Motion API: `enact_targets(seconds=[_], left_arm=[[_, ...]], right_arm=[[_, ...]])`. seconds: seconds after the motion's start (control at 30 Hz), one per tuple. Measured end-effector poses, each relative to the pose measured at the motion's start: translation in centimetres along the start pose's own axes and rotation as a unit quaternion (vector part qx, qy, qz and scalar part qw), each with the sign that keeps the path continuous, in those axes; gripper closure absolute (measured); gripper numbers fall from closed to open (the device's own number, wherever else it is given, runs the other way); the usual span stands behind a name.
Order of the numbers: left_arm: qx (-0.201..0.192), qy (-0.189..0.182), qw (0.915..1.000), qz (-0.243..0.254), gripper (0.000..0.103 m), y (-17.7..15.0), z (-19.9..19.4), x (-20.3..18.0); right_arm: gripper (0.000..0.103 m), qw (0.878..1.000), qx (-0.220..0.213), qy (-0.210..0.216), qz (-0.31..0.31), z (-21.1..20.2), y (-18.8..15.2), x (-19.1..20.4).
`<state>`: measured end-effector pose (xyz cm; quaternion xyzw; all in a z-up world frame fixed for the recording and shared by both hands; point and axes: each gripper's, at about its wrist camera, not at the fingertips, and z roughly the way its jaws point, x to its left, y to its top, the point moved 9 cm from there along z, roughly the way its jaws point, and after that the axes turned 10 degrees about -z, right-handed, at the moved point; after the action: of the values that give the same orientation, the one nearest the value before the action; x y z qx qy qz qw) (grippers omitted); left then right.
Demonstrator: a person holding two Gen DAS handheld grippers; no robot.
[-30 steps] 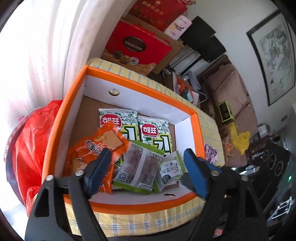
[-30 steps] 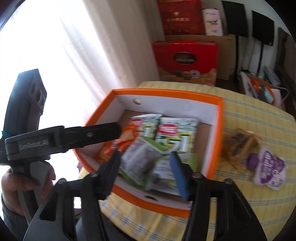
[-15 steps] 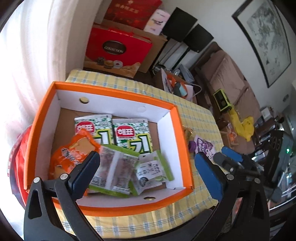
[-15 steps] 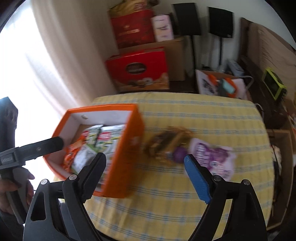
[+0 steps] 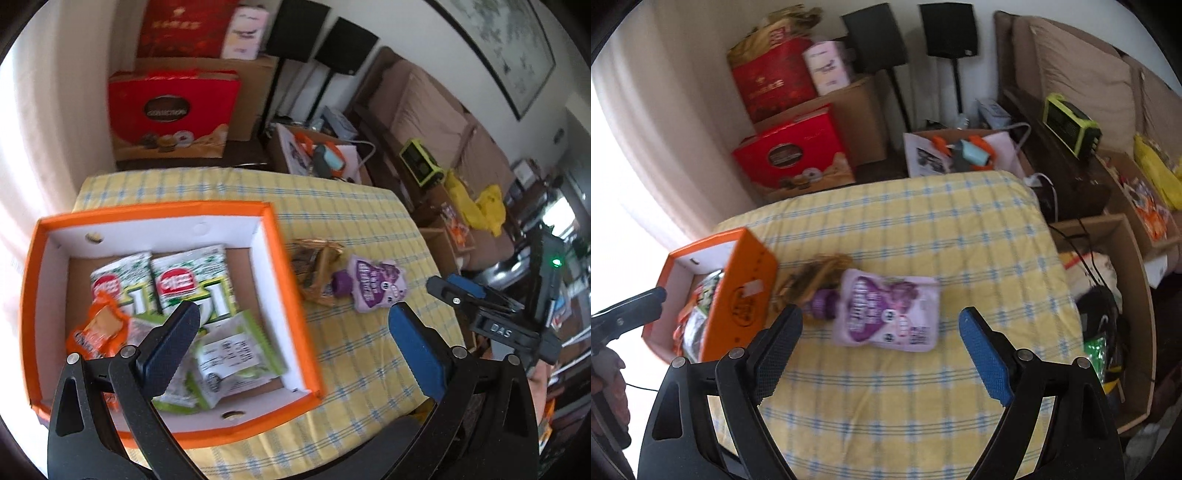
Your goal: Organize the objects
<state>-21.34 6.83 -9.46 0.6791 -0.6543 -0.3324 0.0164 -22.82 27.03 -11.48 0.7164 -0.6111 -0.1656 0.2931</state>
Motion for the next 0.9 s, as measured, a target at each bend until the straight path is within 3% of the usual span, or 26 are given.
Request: enact_targets(seconds=[0.23, 0.3, 0.47, 0.57, 0.63, 0.9], left_arm=[[0.026, -0.019, 0.9989, 0.035, 0.002, -0.3, 2.1, -4.4], [0.034, -0.013, 0.9983, 0.045, 0.004, -0.4, 3.0, -5.4], [0.050, -0.004, 0.9958, 0.076, 0.024, -0.7, 4.9, -7.8], [0.059, -0.001, 0.9940, 0.091, 0.038, -1.0, 5.9, -8.8], [0.072, 0.004, 0.9930, 0.093, 0.053, -1.3, 7.0, -9.1], [0.100, 0.043, 0.9904, 0.085, 0.068, -2.2, 10.6, -8.2]], right_arm=[[0.015, 0.999, 0.015, 0.003, 0.034, 1.4, -1.4, -2.8], [0.020, 0.999, 0.020, 0.007, 0.046, 1.8, -1.9, -3.5], [0.040, 0.998, 0.026, 0.019, 0.063, 2.4, -2.9, -4.7], [0.044, 0.996, 0.024, 0.033, 0.076, 2.5, -2.9, -5.2], [0.045, 0.995, 0.022, 0.040, 0.085, 2.5, -2.9, -5.6], [0.049, 0.993, 0.016, 0.064, 0.099, 2.9, -2.7, -5.6]])
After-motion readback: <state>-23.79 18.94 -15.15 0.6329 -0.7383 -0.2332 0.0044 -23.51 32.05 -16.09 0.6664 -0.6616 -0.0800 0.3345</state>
